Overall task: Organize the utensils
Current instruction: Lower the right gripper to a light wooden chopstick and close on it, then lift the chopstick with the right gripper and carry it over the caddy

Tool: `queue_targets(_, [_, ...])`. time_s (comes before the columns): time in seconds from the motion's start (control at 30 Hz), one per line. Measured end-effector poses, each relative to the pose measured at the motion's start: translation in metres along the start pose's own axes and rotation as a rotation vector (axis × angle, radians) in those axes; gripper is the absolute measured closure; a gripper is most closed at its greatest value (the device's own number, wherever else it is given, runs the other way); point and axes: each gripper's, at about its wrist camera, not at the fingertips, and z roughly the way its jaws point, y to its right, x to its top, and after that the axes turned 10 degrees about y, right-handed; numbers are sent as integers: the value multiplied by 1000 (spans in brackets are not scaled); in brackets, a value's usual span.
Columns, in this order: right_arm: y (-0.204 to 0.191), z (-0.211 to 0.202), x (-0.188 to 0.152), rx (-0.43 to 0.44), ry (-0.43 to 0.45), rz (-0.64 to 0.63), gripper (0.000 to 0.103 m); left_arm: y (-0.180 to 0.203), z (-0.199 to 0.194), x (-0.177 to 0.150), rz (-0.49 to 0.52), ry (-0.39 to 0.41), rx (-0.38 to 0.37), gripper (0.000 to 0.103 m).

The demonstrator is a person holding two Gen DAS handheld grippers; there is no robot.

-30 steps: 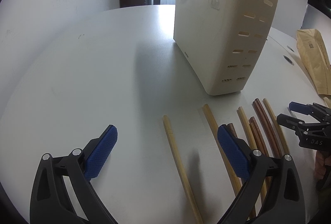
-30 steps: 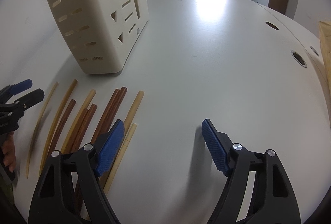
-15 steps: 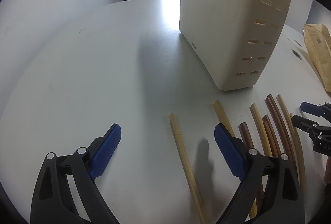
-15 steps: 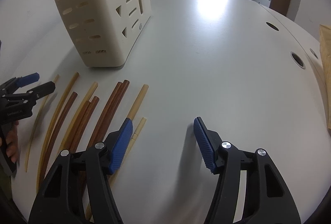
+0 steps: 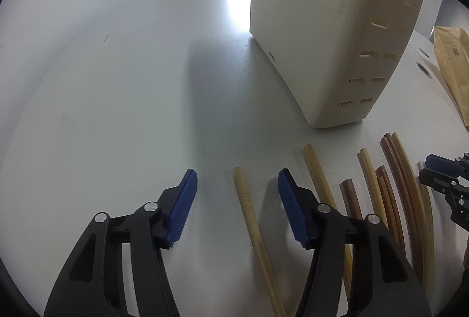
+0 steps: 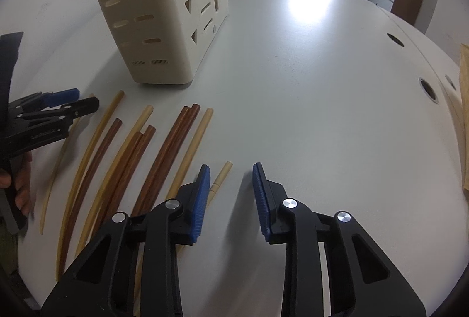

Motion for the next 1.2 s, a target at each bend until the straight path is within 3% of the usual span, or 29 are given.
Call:
queue_targets(0.03, [2,1,1,10,-11,9,91,1,1,2,4,-7,-4,58])
queue_targets(0.1, [4,4,4,21,-27,12,93,3,1,5,16,-21,-7,79])
queue_targets(0.2, [6,7,8,29,-44,10,97,0,6,11,20,-32,-4,97])
queue_targets(0.47, [10,6,16,45,0,18,98,-1,-2,15,-5,-16,-22,98])
queue_targets(0.7, [3,-14,28,42,70,-11,98,4,-53,27,-20,149,-45,98])
queue_targets(1.2, [-10,-85,61,90,345,-22,98,11,-163,58,-64,431,-107,99])
